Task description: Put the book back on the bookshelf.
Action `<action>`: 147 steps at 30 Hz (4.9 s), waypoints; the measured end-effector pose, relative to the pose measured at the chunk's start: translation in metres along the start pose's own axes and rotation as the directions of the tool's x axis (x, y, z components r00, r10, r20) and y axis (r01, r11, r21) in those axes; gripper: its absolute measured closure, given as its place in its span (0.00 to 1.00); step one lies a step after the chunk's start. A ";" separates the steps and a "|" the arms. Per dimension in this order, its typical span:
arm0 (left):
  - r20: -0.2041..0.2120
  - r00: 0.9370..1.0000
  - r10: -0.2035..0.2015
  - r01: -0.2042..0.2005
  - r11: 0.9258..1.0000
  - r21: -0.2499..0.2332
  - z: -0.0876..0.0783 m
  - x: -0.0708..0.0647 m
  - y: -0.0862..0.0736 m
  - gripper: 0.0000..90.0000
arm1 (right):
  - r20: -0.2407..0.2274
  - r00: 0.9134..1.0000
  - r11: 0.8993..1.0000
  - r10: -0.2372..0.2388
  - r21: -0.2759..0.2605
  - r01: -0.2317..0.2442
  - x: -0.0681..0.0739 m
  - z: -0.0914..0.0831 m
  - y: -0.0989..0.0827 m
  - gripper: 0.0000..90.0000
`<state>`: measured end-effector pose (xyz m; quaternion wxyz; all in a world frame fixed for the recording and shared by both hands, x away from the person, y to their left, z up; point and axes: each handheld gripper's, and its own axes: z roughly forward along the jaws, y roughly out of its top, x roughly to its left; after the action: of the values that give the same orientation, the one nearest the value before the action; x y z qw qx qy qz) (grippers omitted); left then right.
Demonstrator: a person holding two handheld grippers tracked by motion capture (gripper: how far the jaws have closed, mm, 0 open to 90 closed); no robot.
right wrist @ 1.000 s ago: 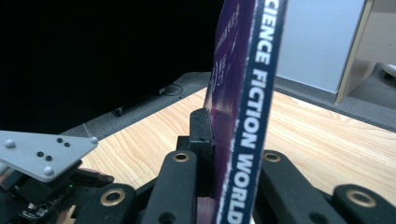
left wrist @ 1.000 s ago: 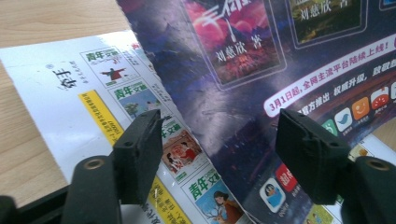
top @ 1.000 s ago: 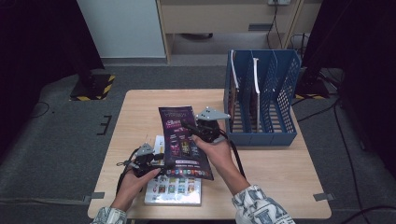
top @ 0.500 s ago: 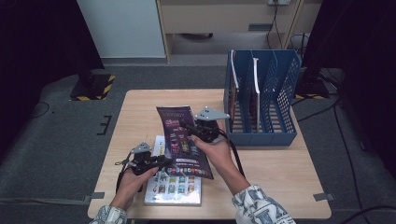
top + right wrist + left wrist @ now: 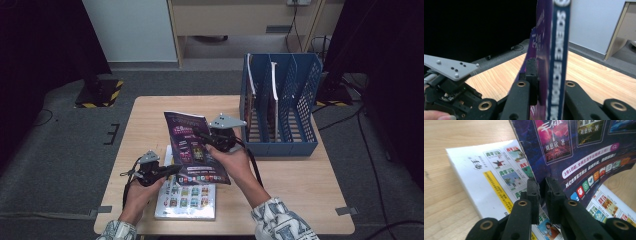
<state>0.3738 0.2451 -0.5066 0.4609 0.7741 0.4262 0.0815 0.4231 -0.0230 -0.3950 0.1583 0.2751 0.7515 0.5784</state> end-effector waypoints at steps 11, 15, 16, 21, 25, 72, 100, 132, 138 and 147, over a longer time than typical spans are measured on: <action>-0.064 0.998 0.013 -0.016 0.999 -0.052 -0.009 0.001 0.003 0.92 | 0.001 1.000 1.000 -0.021 -0.013 0.021 0.001 -0.003 0.005 0.92; -0.076 0.997 0.015 -0.019 0.998 -0.057 -0.011 0.001 0.004 0.92 | -0.007 1.000 1.000 -0.025 -0.015 0.025 0.003 -0.005 0.006 0.92; -0.076 0.997 0.014 -0.018 0.998 -0.058 -0.011 0.001 0.004 0.92 | -0.007 1.000 1.000 -0.025 -0.015 0.025 0.003 -0.005 0.006 0.92; -0.085 0.996 0.010 -0.016 0.997 -0.074 -0.012 0.001 0.004 0.92 | -0.005 1.000 1.000 -0.027 -0.014 0.027 0.002 -0.007 0.005 0.92; -0.090 0.996 0.005 -0.013 0.996 -0.087 -0.014 0.002 0.005 0.92 | -0.008 1.000 0.999 -0.024 -0.021 0.024 0.001 -0.009 0.005 0.93; -0.097 0.994 0.050 -0.061 0.992 -0.115 -0.018 -0.001 0.007 0.92 | -0.055 0.998 0.999 -0.008 -0.031 0.007 -0.004 -0.007 0.026 0.83; -0.255 0.966 -0.043 0.001 0.987 -0.160 -0.018 0.013 0.000 0.21 | -0.001 1.000 0.992 -0.009 -0.130 0.008 -0.011 -0.029 0.039 0.93; -0.317 0.948 -0.033 0.015 0.998 -0.060 -0.014 0.022 -0.006 0.08 | 0.036 0.999 0.985 0.019 -0.170 -0.013 -0.023 -0.055 0.037 0.93; -0.319 0.947 -0.030 0.013 0.998 -0.055 -0.014 0.022 -0.006 0.08 | 0.052 0.998 0.986 0.033 -0.166 -0.024 -0.028 -0.062 0.034 0.93; -0.323 0.946 -0.024 0.008 0.999 -0.049 -0.014 0.023 -0.006 0.08 | 0.059 0.998 0.986 0.029 -0.165 -0.019 -0.030 -0.072 0.029 0.93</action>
<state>0.3771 0.2718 -0.5097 0.4035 0.7357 0.5003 0.2138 0.4137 -0.0920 -0.3490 0.1963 0.2875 0.6929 0.6315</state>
